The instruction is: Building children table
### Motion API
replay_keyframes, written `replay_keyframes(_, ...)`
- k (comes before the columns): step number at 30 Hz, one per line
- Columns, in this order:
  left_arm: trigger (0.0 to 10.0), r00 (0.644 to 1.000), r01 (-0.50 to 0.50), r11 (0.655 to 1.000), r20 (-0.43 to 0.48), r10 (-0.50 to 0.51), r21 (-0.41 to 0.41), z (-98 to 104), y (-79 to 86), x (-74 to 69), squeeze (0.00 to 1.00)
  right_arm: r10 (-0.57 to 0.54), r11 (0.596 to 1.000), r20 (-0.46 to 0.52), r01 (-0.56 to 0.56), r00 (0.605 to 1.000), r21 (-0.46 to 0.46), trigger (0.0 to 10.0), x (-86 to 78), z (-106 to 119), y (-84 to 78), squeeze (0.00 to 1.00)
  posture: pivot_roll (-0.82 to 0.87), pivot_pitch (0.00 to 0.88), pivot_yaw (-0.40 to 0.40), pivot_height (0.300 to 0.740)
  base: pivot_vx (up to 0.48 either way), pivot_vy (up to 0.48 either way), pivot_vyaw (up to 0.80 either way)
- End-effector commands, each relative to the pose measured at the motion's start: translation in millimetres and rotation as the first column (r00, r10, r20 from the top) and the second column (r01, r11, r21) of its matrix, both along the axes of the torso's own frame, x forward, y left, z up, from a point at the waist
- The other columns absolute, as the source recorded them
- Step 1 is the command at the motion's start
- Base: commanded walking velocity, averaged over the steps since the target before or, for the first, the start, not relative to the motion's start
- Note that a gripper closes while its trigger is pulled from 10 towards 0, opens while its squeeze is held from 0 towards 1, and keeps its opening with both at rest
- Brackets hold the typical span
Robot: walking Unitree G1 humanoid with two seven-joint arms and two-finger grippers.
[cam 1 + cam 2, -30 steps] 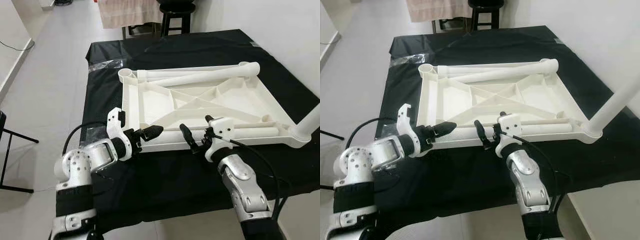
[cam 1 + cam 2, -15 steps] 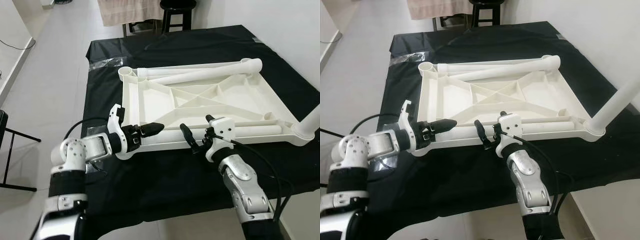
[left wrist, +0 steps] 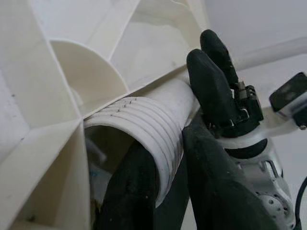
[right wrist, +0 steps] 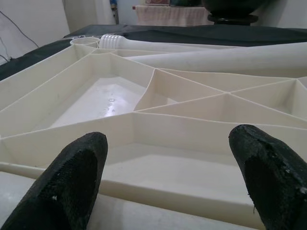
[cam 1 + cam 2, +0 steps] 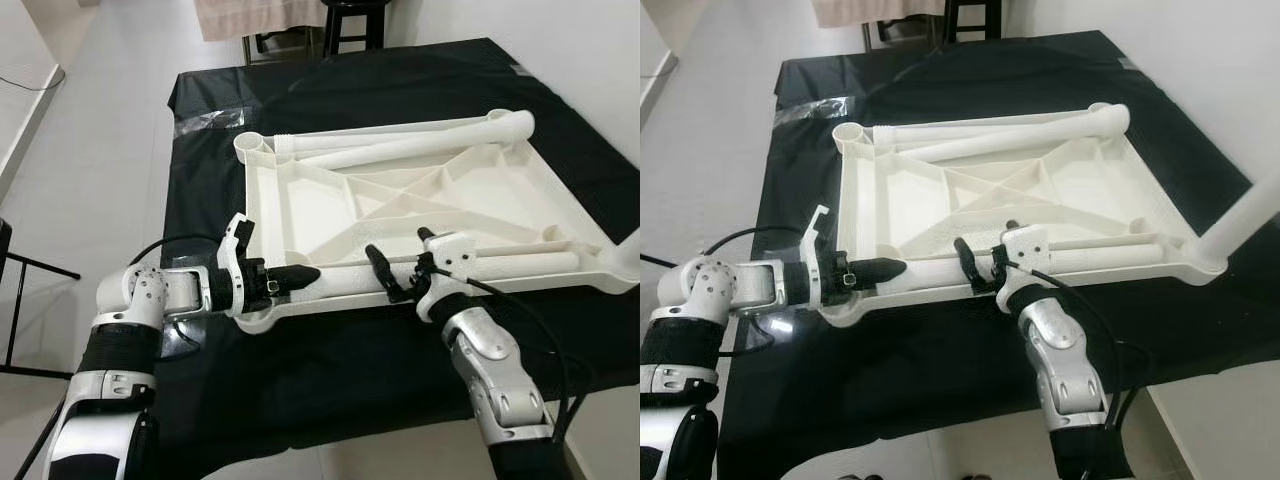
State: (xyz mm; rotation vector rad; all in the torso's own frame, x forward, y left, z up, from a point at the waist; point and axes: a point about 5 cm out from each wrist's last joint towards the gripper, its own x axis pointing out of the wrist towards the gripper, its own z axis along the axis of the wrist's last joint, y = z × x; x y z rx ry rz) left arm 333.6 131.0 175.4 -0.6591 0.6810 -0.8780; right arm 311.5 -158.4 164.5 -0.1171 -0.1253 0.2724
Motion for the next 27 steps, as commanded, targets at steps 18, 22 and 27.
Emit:
replay_keyframes(18, 0.0, 0.986, -0.003, 0.998, 0.166, 0.014, -0.067, 17.7, 16.9, -13.5, 0.0, -0.043, 0.957, 0.056, 0.025, 0.998, 0.291, 10.0, 1.8, 28.4, -24.6, 0.0, -0.1, 0.196, -0.021, 0.74, 0.0, 0.0, 0.0)
replay_keyframes(22, 0.0, 0.952, -0.005, 0.994, 0.305, 0.038, -0.111, 44.6, 30.2, -18.6, 0.0, -0.037, 0.897, 0.107, -0.015, 0.994, 0.442, 10.0, 2.7, 47.8, -33.5, 0.0, -0.08, 0.189, -0.023, 0.74, 0.0, 0.0, 0.0)
replay_keyframes(27, 0.0, 0.881, -0.04, 0.984, 0.458, 0.117, -0.175, 82.4, 49.5, -25.3, 0.0, -0.006, 0.776, 0.186, -0.113, 0.983, 0.62, 10.0, 4.3, 71.4, -43.9, 0.0, -0.07, 0.183, -0.033, 0.74, 0.0, 0.0, 0.0)
